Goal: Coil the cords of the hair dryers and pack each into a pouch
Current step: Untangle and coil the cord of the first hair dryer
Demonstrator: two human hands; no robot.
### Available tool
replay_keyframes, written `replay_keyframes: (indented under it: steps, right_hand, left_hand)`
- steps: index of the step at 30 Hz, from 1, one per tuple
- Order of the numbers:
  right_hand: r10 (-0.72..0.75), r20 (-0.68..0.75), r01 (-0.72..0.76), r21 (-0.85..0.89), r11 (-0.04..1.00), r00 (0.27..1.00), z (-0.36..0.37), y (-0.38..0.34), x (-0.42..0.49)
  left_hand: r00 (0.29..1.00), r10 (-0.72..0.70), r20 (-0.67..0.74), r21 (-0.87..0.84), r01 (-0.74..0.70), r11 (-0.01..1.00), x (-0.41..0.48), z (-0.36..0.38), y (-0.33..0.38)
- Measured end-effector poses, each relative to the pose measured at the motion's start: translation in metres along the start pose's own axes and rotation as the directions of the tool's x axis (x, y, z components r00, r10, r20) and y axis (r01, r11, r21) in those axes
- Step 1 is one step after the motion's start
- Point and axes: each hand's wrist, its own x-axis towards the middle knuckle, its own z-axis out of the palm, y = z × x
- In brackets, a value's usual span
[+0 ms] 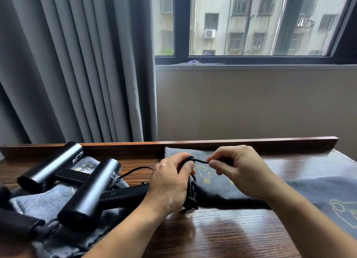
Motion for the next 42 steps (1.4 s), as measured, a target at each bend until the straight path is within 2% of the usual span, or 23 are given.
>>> replay_keyframes:
  steps: [3,7,11,14,19,22,27,30,33,35,38,42]
  right_hand:
    - [0.017,-0.010,-0.016,0.075,0.997,1.000,0.011,0.003,-0.003]
    - [0.069,-0.047,-0.054,0.273,0.961,0.996,0.016,0.005,-0.001]
    - [0.008,-0.038,-0.001,0.181,0.984,0.999,0.032,0.001,-0.003]
    - [-0.011,-0.067,0.012,0.021,1.000,0.998,0.043,-0.003,-0.003]
    - [0.003,0.075,-0.003,-0.005,1.000,0.997,0.038,0.002,-0.008]
    - [-0.059,0.090,0.063,-0.042,0.997,0.994,0.034,-0.001,-0.011]
    - [-0.107,0.106,0.113,-0.048,0.992,0.989,0.045,-0.010,-0.017]
    - [-0.031,0.158,0.015,0.103,0.995,0.987,0.047,-0.012,-0.016]
    - [0.021,0.195,-0.085,0.326,0.942,0.981,0.036,-0.009,-0.014]
    - [0.018,0.158,-0.074,0.356,0.932,0.987,0.028,-0.005,-0.014]
    - [0.075,0.129,-0.126,0.462,0.878,0.989,0.027,0.001,-0.015]
    - [0.128,0.207,-0.225,0.559,0.798,0.970,0.032,-0.001,-0.016]
  left_hand:
    - [1.000,-0.008,-0.029,0.014,0.008,1.000,0.005,0.000,-0.003]
    - [1.000,-0.002,-0.022,0.053,0.003,0.999,0.003,0.001,-0.003]
    - [0.992,0.124,-0.002,0.162,-0.122,0.979,0.000,0.006,-0.004]
    - [0.992,0.117,0.055,0.158,-0.125,0.980,0.001,0.003,-0.005]
    - [0.976,-0.023,0.217,-0.176,0.062,0.982,0.001,-0.010,-0.004]
    - [0.958,-0.022,0.285,-0.223,0.089,0.971,-0.001,-0.011,-0.006]
    - [0.967,-0.097,0.234,-0.420,0.190,0.887,-0.003,-0.008,-0.006]
    - [0.969,-0.086,0.230,-0.500,0.193,0.844,-0.004,-0.008,-0.002]
    - [0.976,-0.021,0.216,-0.414,0.111,0.903,-0.006,-0.013,-0.002]
    - [0.977,0.027,0.213,-0.230,0.023,0.973,-0.006,-0.018,-0.002]
    - [0.969,0.031,0.243,-0.017,-0.028,0.999,-0.005,-0.021,-0.002]
    - [0.967,0.007,0.254,0.014,-0.011,1.000,-0.003,-0.020,-0.003]
